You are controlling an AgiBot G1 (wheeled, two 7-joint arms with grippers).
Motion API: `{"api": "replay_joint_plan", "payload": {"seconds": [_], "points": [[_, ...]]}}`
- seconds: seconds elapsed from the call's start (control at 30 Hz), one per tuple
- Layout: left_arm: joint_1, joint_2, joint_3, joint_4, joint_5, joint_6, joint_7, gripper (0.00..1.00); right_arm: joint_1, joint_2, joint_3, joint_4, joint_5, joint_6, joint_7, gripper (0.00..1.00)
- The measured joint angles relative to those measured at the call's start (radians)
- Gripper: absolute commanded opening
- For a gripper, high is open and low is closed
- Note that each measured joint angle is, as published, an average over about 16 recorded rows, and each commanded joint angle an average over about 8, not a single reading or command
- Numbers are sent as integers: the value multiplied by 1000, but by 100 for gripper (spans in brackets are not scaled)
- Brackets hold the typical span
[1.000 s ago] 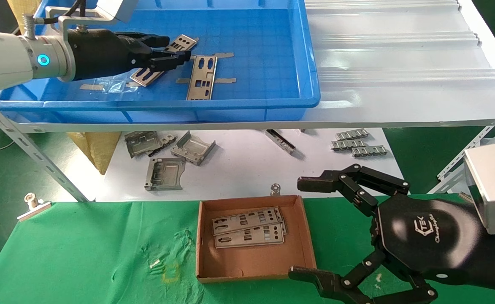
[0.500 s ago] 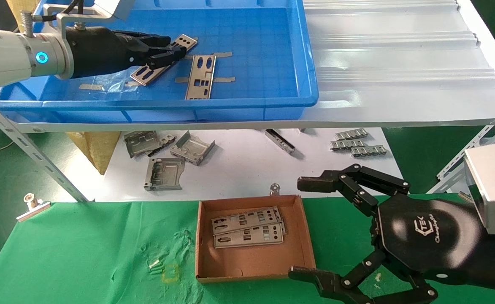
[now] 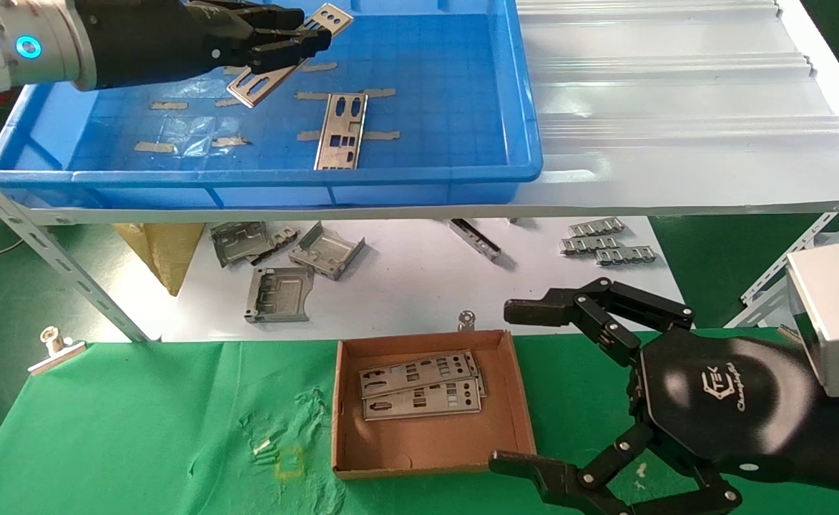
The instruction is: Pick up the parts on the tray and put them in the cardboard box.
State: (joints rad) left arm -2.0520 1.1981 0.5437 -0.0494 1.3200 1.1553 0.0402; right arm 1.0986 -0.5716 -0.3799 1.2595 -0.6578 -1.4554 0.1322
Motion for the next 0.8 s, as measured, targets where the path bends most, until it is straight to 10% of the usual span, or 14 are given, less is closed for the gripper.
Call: {"api": "replay_joint_plan", "payload": {"seconds": [0.43, 0.8], "points": [[25, -59, -1, -88, -43, 378, 82, 0, 0, 0, 0, 0, 0, 0, 0, 100], [201, -168, 122, -467, -220, 441, 34, 0, 0, 0, 0, 0, 0, 0, 0, 100]]}}
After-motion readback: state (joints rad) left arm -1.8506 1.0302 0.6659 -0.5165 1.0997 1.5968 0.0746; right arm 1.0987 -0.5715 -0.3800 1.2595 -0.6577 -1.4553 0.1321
